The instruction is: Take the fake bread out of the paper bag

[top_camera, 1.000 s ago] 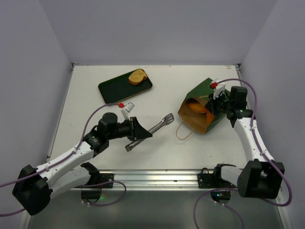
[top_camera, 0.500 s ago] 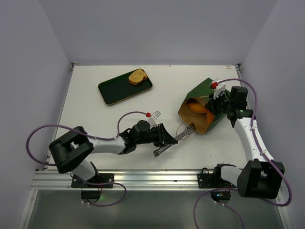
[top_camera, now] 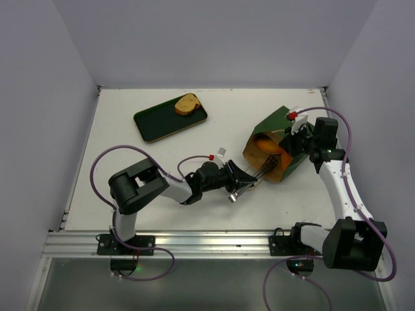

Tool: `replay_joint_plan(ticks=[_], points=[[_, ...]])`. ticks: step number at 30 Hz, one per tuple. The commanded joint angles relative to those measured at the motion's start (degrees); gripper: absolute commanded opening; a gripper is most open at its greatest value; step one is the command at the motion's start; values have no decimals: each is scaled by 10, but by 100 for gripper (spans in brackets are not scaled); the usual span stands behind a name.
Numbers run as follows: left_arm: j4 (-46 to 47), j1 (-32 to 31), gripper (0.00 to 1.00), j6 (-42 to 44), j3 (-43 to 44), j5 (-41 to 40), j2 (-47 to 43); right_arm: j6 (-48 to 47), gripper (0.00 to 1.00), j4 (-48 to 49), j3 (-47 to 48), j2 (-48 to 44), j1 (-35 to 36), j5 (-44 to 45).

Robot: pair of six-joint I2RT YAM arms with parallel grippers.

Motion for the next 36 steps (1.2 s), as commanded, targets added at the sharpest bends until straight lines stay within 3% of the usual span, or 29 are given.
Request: replay_joint_plan(ticks=[1,11,36], points=[[89,-3,41,-59,18,-30,16,-4,0,17,-1,-15,-2,-28],[93,-2,51,-110,19,-80,38,-4,0,17,-2,-14,-2,-29],[74,27,52,-142,73,-72,85,-3,0,16,-1,-14,-3,-33]])
